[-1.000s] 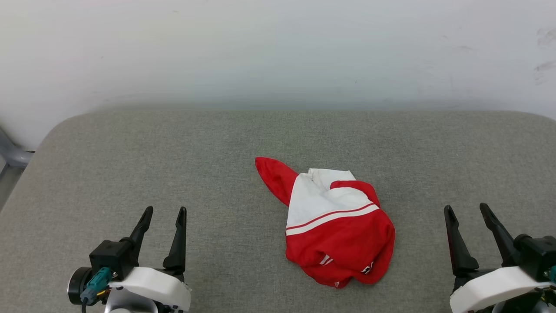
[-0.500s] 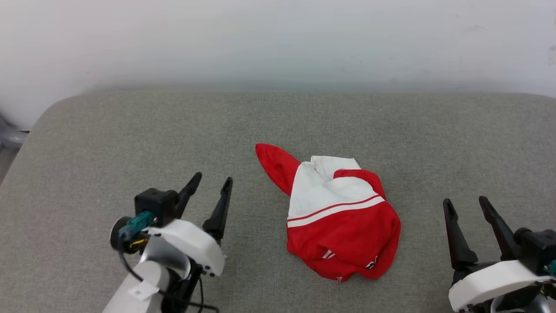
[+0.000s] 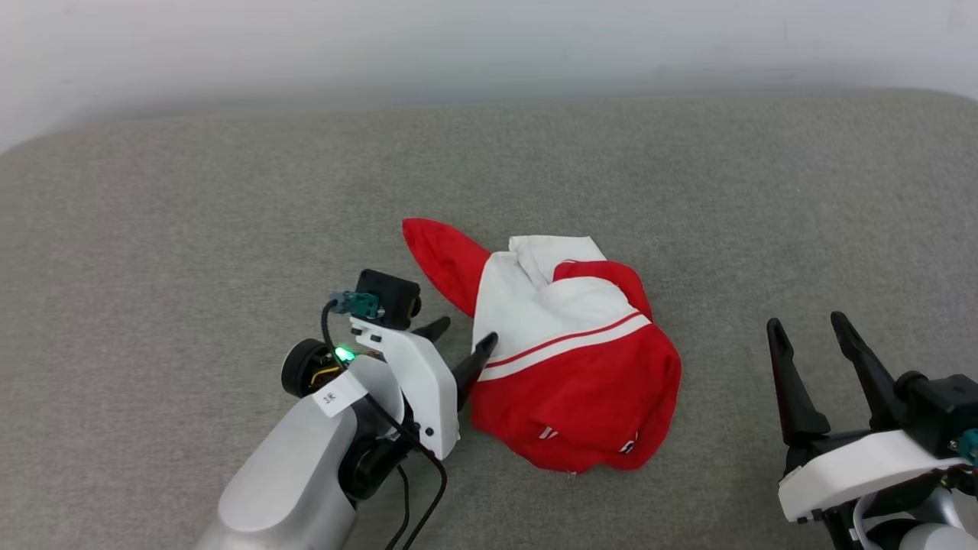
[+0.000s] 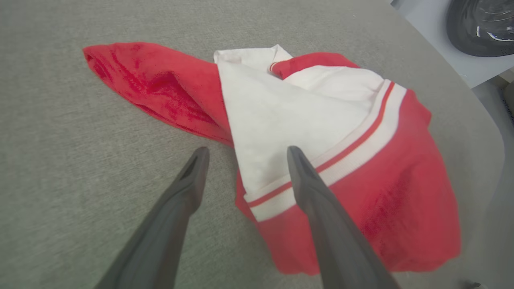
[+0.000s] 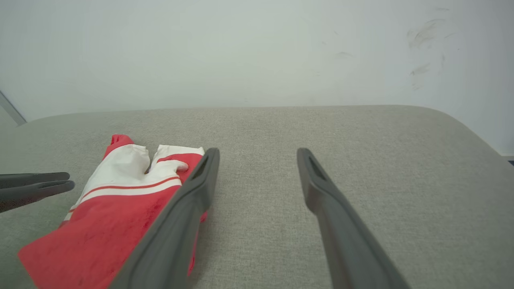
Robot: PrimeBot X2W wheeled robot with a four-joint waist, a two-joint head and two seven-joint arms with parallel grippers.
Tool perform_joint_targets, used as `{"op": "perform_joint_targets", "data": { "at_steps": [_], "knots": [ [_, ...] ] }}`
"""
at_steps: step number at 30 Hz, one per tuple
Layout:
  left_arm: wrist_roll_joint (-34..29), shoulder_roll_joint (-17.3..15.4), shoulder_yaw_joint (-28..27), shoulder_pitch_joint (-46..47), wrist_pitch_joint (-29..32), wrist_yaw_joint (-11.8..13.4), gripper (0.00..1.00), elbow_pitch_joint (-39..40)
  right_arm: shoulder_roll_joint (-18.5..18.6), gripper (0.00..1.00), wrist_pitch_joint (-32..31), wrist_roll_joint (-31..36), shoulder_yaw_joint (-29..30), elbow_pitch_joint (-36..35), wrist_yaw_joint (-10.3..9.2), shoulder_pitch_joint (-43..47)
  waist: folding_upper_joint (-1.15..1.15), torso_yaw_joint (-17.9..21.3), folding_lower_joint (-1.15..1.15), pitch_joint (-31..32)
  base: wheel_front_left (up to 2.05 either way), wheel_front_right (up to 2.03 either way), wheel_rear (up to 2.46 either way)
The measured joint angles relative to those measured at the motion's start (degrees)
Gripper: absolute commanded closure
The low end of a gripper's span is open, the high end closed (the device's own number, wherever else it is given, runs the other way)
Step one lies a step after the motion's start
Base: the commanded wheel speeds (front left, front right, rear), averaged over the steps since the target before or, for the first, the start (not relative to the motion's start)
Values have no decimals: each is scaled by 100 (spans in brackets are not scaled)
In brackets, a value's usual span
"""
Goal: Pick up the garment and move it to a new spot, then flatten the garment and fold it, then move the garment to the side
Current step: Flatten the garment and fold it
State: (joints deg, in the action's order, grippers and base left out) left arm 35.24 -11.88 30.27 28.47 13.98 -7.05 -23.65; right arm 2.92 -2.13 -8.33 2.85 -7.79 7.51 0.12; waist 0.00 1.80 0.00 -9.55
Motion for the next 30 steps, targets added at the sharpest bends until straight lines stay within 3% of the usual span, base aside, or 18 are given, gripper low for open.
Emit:
{"op": "perform_joint_targets", "data": {
  "at_steps": [13, 14, 16, 22, 30],
  "knots": [
    [499, -215, 1085, 460, 815, -36, 0, -590, 0, 0, 188, -89, -52, 226, 0, -230, 0, 288, 0, -432, 0, 0, 0],
    [547, -221, 1160, 492, 831, -36, 22, -592, 0, 0, 205, -91, -52, 236, 0, -247, 0, 287, 0, -441, 0, 0, 0],
    [587, -258, 1310, 543, 817, -36, 100, -601, 0, 0, 216, -122, -46, 268, 0, -261, 0, 278, 0, -446, 0, 0, 0],
    [463, -274, 1408, 634, 201, -45, 100, -765, 0, 0, 235, -154, -25, 367, 0, -291, 0, 201, 0, -355, 0, 0, 0],
    [359, -504, 1090, 651, -569, 256, 100, -583, 0, 0, 212, -188, 49, 452, 0, -216, 0, -15, 0, -51, 0, 0, 0]
  ]
}}
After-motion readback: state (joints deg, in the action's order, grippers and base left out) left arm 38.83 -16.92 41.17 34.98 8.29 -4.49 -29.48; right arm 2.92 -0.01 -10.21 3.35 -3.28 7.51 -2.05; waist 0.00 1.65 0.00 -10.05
